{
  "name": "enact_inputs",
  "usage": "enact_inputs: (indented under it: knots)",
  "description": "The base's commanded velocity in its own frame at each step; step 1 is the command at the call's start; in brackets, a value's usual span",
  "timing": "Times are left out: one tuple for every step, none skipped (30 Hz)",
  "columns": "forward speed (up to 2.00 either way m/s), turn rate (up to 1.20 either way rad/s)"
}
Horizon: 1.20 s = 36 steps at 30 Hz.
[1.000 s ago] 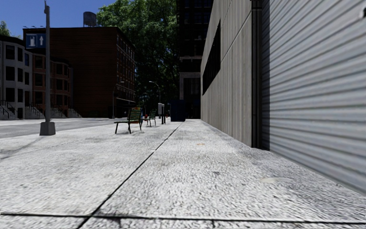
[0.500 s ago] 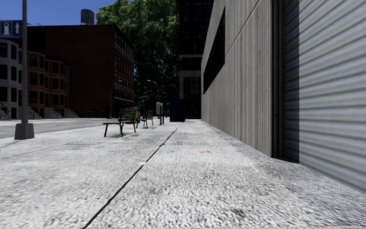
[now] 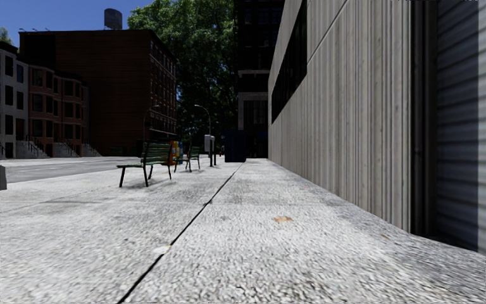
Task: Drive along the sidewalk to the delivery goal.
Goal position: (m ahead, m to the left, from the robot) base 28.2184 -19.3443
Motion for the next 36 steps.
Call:
enact_inputs:
  knots:
    - [2.0, 0.0]
    - [2.0, 0.0]
    - [2.0, 0.0]
    - [2.0, 0.0]
    - [2.0, 0.0]
    - [2.0, 0.0]
    - [2.0, 0.0]
    - [2.0, 0.0]
    - [2.0, 0.0]
    - [2.0, 0.0]
    - [2.0, 0.0]
    - [2.0, 0.0]
    - [2.0, 0.0]
    - [2.0, 0.0]
    - [2.0, 0.0]
    - [2.0, 0.0]
    - [2.0, 0.0]
    - [2.0, 0.0]
    - [2.0, 0.0]
    - [2.0, 0.0]
    - [2.0, 0.0]
    - [2.0, 0.0]
    - [2.0, 0.0]
    - [2.0, 0.0]
    - [2.0, 0.0]
    - [2.0, 0.0]
    - [2.0, 0.0]
    - [2.0, 0.0]
    - [2.0, 0.0]
    - [2.0, 0.0]
    - [2.0, 0.0]
    - [2.0, 0.0]
    - [2.0, 0.0]
    - [2.0, 0.0]
    - [2.0, 0.0]
    - [2.0, 0.0]
